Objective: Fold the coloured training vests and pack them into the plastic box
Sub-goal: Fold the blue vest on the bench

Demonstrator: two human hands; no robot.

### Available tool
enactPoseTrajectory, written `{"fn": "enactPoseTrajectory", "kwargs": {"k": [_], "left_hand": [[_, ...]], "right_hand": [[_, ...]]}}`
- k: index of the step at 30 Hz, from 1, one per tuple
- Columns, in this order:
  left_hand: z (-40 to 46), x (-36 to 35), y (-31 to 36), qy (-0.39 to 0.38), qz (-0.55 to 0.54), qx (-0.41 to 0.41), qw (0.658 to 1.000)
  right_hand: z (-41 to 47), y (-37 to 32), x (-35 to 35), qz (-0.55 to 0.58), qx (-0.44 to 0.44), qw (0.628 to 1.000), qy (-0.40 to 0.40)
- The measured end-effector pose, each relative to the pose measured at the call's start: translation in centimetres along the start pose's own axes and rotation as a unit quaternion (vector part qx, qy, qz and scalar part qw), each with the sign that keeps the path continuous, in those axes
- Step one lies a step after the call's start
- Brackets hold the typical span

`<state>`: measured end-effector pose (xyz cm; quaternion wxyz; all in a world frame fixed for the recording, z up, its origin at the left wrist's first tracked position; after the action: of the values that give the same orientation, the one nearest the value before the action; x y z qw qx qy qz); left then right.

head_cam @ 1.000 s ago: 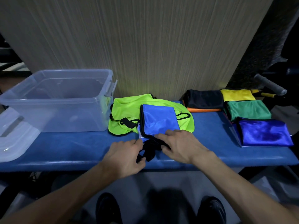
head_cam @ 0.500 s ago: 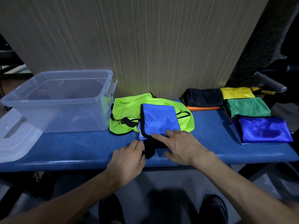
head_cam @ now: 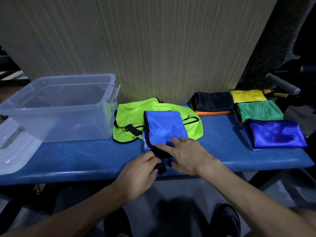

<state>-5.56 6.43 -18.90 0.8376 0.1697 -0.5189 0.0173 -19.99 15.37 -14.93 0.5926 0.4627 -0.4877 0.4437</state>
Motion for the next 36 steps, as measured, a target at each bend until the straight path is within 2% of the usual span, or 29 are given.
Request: {"fn": "enactPoseTrajectory", "kwargs": {"k": [5, 11, 14, 18, 22, 26, 29, 36], "left_hand": [[-0.5, -0.3, 0.9, 0.024, 0.096, -0.034, 0.994], [0.2, -0.6, 2.6, 0.012, 0.188, -0.077, 0.979], [0.2, -0.1, 2.7, 0.026, 0.155, -0.085, 0.984], [1.4, 1.7, 1.4, 0.052, 0.027, -0.128, 0.99], [4.1, 3.2, -0.9, 0.017, -0.115, -0.024, 0.993], [6.2, 1.6, -3.3, -0.032, -0.109, 0.067, 0.991], [6.5, 0.8, -4.0, -0.026, -0.147, 0.135, 0.98], [6.1, 0.3, -4.5, 0.022, -0.126, 0.095, 0.987]], "right_hand": [[-0.1, 0.0, 0.0, 0.003, 0.0, 1.0, -0.005], [-0.2, -0.2, 0.0, -0.003, 0.008, 1.0, -0.004], [-0.2, -0.3, -0.1, 0.002, 0.008, 1.0, -0.01], [-0.1, -0.5, -0.3, 0.002, 0.014, 1.0, -0.016], [-0.5, -1.1, -0.4, 0.013, 0.016, 1.0, -0.02], [-1.4, -0.7, -0.5, 0.041, 0.029, 0.999, 0.018], [-2.2, 0.8, -1.3, 0.098, 0.032, 0.994, 0.048], [-4.0, 4.0, -2.9, 0.309, -0.006, 0.945, 0.111]]}}
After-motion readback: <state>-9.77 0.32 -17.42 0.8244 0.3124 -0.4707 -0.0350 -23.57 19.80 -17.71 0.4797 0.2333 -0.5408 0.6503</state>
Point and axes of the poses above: each hand's wrist, its own z-axis towards the middle knuckle, its own x-axis out of the back of the hand, y = z × x, the point moved 4 cm from there along z, towards the middle knuckle, and after that the axes turned 10 degrees about y, right-handed, at the moved point
